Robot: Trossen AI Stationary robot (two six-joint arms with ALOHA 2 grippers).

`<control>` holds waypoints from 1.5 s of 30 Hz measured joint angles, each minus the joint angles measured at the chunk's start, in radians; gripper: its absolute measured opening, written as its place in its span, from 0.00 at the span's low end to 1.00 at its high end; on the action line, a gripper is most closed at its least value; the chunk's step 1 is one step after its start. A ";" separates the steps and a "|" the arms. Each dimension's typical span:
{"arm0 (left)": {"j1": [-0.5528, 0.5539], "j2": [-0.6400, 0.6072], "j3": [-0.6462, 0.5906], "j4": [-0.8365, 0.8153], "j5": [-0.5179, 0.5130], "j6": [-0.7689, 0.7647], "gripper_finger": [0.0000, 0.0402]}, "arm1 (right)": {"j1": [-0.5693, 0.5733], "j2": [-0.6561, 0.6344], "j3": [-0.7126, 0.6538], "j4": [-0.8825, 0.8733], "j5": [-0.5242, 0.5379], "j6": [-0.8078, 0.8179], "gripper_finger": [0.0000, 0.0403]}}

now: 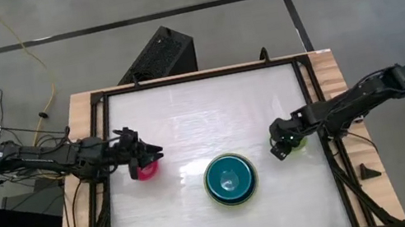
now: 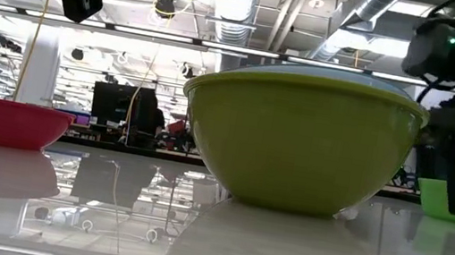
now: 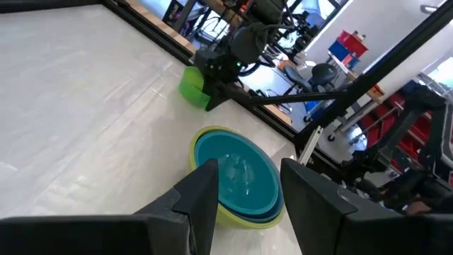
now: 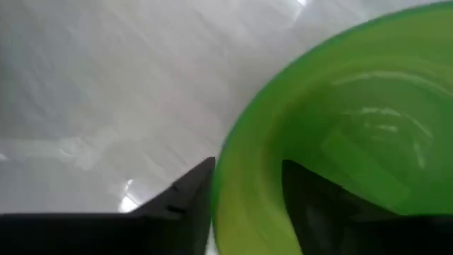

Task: Nest bowls inside each other
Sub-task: Stack the green bowl on the light blue bowl

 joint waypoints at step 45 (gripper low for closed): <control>0.000 0.257 0.000 0.372 -0.220 -0.106 0.35 | 0.302 0.465 0.752 0.249 0.118 -0.485 0.06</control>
